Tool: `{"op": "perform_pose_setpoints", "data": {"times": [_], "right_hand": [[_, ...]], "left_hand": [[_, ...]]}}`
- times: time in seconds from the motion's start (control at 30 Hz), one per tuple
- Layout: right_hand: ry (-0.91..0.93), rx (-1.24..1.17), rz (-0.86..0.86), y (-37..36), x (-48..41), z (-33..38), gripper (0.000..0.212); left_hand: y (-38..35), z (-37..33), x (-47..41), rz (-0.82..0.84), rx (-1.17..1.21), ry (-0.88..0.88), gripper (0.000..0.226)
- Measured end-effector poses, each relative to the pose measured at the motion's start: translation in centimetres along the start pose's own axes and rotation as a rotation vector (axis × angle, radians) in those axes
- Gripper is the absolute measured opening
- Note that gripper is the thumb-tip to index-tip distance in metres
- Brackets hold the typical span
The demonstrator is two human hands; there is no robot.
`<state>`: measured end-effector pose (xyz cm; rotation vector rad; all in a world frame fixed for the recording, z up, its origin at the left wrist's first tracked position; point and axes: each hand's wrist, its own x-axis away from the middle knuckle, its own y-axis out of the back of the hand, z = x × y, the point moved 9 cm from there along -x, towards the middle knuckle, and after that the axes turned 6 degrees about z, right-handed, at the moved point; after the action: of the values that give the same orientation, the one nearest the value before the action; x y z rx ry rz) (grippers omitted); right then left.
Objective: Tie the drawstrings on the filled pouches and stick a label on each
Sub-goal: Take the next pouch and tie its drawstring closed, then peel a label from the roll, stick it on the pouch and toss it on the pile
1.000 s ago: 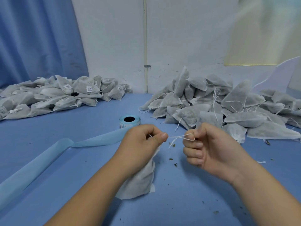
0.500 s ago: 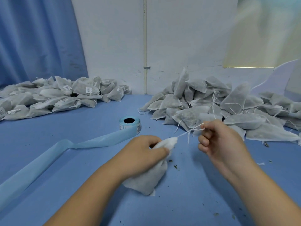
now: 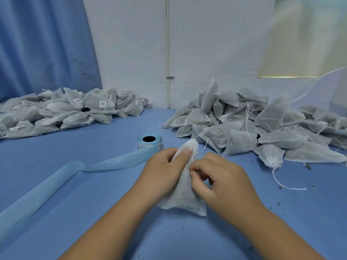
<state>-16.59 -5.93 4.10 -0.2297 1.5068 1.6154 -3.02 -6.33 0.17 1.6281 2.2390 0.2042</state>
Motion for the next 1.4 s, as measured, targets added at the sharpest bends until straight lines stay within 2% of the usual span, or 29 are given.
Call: {"op": "perform_pose_setpoints", "data": {"times": [0.07,0.17,0.33,0.4,0.47,0.57,0.67,0.8,0.9,1.03,1.17,1.4], "right_hand": [[-0.025,-0.018,0.034,-0.2,-0.1,-0.6,0.011],[-0.076,-0.133,0.104,-0.8,-0.1,-1.5,0.017],[-0.145,-0.398,0.063,-1.1,0.1,-2.1,0.025],[-0.178,-0.519,0.066,-1.6,0.3,-2.2,0.03],[-0.203,-0.581,0.059,-2.1,0.4,-2.2,0.028],[-0.291,-0.601,0.066,-3.9,0.5,-3.4,0.033],[-0.373,-0.544,0.128,-6.1,-0.5,-4.8,0.033],[-0.383,-0.331,0.331,-9.3,-4.7,-6.6,0.032],[-0.255,-0.119,0.478,-11.5,-9.4,-6.1,0.046],[-0.053,0.013,0.68,-15.3,-13.5,-3.4,0.058],[-0.028,0.211,0.927,-19.2,-14.2,-3.3,0.045],[0.024,0.324,0.941,-19.7,-15.7,-2.9,0.016]], "left_hand": [[-0.8,0.4,0.1,0.077,0.049,0.051,0.041],[-2.0,0.6,0.3,0.192,0.178,0.084,0.039],[-1.7,1.7,0.0,0.235,0.386,0.143,0.034],[-0.5,2.3,-0.4,0.186,0.37,0.162,0.028],[2.2,3.0,-1.1,0.04,0.202,0.169,0.014],[6.6,3.7,-2.2,-0.161,-0.126,0.142,0.024],[9.0,3.9,-3.1,-0.216,-0.4,0.072,0.029],[10.0,6.0,-4.0,-0.2,-0.474,0.113,0.033],[9.9,7.6,-4.7,-0.138,-0.476,0.205,0.029],[10.0,8.4,-4.9,-0.098,-0.447,0.233,0.029],[11.0,8.1,-4.8,-0.113,-0.502,0.21,0.034],[12.9,7.8,-4.5,-0.141,-0.468,0.244,0.038]]}}
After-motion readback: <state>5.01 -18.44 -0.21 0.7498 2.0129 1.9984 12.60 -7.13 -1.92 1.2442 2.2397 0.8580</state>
